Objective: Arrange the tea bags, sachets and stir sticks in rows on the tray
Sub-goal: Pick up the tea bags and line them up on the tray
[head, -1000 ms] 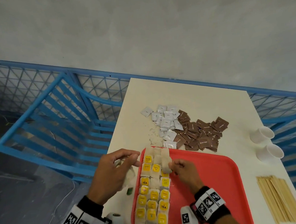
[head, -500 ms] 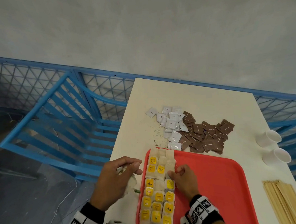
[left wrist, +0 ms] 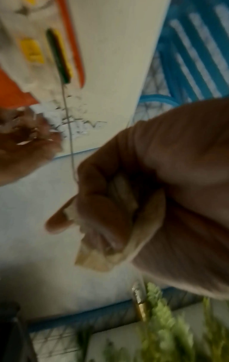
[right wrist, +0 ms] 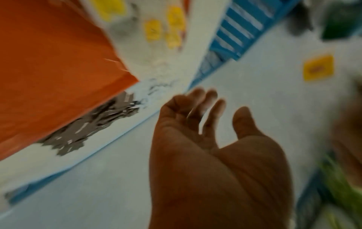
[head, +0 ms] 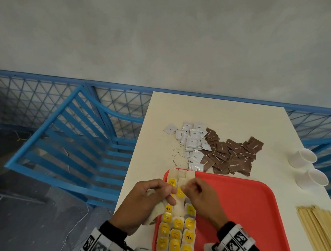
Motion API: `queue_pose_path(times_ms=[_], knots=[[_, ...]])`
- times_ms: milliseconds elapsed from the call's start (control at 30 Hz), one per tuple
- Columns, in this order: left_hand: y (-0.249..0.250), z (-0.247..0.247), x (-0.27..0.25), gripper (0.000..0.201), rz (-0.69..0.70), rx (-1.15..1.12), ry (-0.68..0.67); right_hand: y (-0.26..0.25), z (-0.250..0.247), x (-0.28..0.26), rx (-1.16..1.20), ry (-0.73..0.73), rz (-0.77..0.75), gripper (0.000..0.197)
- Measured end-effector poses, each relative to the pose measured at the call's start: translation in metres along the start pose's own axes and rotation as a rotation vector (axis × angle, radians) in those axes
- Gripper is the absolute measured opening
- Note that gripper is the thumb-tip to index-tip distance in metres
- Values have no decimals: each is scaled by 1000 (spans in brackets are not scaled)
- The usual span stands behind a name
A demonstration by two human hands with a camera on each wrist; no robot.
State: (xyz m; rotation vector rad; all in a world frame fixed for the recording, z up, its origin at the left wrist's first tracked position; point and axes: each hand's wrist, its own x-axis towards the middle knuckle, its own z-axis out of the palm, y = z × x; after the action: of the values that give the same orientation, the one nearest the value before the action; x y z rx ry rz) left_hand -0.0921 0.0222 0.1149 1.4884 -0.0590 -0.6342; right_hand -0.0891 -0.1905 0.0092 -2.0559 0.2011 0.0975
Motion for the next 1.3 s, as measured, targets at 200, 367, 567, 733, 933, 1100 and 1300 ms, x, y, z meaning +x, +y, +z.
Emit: queue_pose_path(times_ms=[200,367,567,733,933,1100,1300], knots=[[9,12,9,37,-134,-211,-339,-81,-25,-17,369,-744,52,32],[2,-9,8,44,-161,-324,-329,-64,-42,-32,574,-970,113,24],[-3,-13,0,40,-173,-324,-396,-79,-54,-27,406,-776,-53,12],[4,-8,-1,38,-122,-103,-505,-89,-38,-21,95,-782,-237,47],[8,-13,-7,35,-109,-196,-589,-92,-36,-25,186,-851,-169,17],[-18,-32,-5,24,-119,-444,-501,-94,-72,-18,125,-833,-108,15],[-41,-29,4,19,-142,-566,-428,-100,-105,-13,305,-955,-71,22]])
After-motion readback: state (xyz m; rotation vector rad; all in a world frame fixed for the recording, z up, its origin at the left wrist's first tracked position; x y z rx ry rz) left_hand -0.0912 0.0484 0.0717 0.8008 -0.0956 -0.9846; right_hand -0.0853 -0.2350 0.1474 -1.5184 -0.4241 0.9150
